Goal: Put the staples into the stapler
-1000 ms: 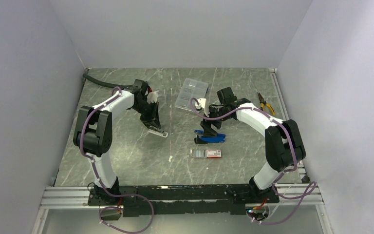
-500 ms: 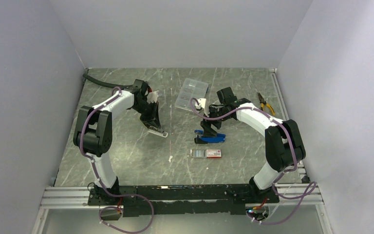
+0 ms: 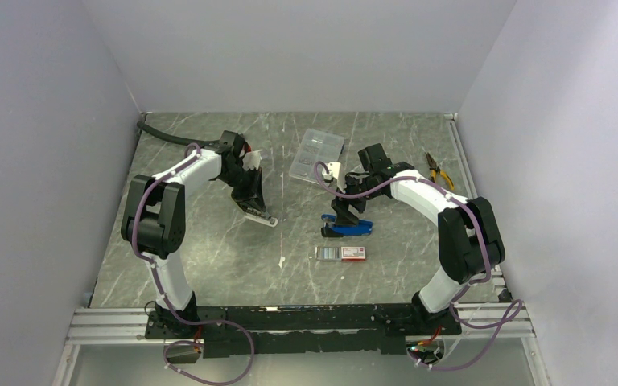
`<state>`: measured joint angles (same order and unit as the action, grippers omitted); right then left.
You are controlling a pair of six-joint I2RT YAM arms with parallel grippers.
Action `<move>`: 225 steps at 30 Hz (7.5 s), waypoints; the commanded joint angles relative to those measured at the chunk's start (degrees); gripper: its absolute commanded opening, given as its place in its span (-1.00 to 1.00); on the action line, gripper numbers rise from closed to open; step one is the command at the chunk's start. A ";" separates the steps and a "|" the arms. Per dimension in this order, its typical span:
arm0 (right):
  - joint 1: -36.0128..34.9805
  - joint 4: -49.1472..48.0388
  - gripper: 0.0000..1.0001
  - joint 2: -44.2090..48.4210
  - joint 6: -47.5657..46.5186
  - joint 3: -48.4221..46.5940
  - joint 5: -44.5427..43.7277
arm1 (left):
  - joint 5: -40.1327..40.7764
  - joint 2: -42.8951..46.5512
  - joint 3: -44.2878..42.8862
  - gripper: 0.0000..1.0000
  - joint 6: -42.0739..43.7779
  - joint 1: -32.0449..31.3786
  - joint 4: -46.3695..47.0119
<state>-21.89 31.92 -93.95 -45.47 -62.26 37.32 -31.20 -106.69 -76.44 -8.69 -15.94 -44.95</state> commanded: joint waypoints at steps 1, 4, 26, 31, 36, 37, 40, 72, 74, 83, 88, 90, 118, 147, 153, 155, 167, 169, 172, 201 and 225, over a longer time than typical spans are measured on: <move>-0.08 0.69 0.64 0.41 -1.08 -0.30 -0.08 | -0.62 0.27 -1.55 -0.95 0.29 0.22 0.86; -0.08 0.68 0.64 0.39 -1.12 -0.24 -0.14 | -0.58 0.22 -1.56 -0.95 0.33 0.26 0.85; -0.07 0.73 0.64 0.08 -1.03 -0.41 -0.14 | -0.12 0.43 -1.02 -0.95 -0.32 0.21 1.21; -0.08 0.86 0.64 0.13 -1.09 -0.34 -0.19 | -0.16 0.17 -1.27 -0.95 -0.54 0.21 1.21; -0.10 0.85 0.64 0.17 -1.11 -0.34 -0.23 | 0.07 0.09 -1.21 -0.95 -0.84 0.21 1.31; -0.09 0.84 0.64 0.07 -1.19 -0.32 -0.23 | 0.16 0.08 -1.19 -0.95 -0.92 0.21 1.35; -0.08 0.94 0.64 0.00 -1.25 -0.41 -0.23 | 0.23 0.04 -1.05 -0.95 -1.02 0.14 1.43; -0.08 1.00 0.64 -0.36 -1.31 -0.49 -0.35 | -0.10 1.72 0.59 -0.95 -0.22 -0.58 2.39; -0.08 1.08 0.64 -0.44 -1.29 -0.58 -0.32 | 0.19 2.83 1.33 -0.95 -0.35 -0.56 3.02; -0.08 0.88 0.64 -0.77 -1.42 -0.58 -1.01 | 2.12 6.78 5.01 -0.95 -1.99 -1.04 5.90; -0.08 0.87 0.64 -1.01 -1.23 -0.75 -1.50 | 2.63 8.54 6.13 -0.95 -2.55 -1.02 6.89; -0.08 0.78 0.64 -1.10 -1.28 -0.83 -1.78 | 2.81 8.59 6.17 -0.95 -2.57 -1.02 6.90; -0.08 0.68 0.64 -1.68 -1.46 -0.49 -2.66 | 3.19 12.37 12.58 -0.95 -10.92 -1.03 15.13; -0.12 0.75 0.64 -1.98 -1.91 -0.33 -2.87 | 0.46 8.86 9.65 -0.95 -5.76 -0.84 12.98; -0.08 0.84 0.64 -1.97 -1.97 -0.32 -2.84 | 0.37 8.38 9.42 -0.95 -5.77 -0.84 12.92; -0.08 0.74 0.64 -1.94 -1.98 -0.32 -2.89 | 0.32 8.28 9.47 -0.95 -5.69 -0.84 12.87; -0.08 0.86 0.64 -2.14 -1.97 -0.41 -2.89 | 0.05 7.40 8.69 -0.95 -5.11 -0.84 12.17; -0.08 0.90 0.64 -2.12 -1.95 -0.41 -2.84 | 0.06 7.29 8.53 -0.95 -5.02 -0.85 12.07; -0.08 0.89 0.64 -2.19 -1.90 -0.41 -2.84 | 0.13 6.99 8.48 -0.95 -4.84 -0.84 11.95; -0.06 1.12 0.64 -2.09 -2.00 -0.45 -2.79 | 0.88 5.35 7.81 -0.94 -3.91 -0.84 10.95; -0.08 1.22 0.64 -2.11 -2.00 -0.53 -2.87 | 1.32 4.55 7.11 -0.76 -3.00 -0.82 9.68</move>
<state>-21.91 32.97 -95.70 -46.50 -62.26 34.46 -30.04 -102.10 -67.55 -12.95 -16.71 -34.92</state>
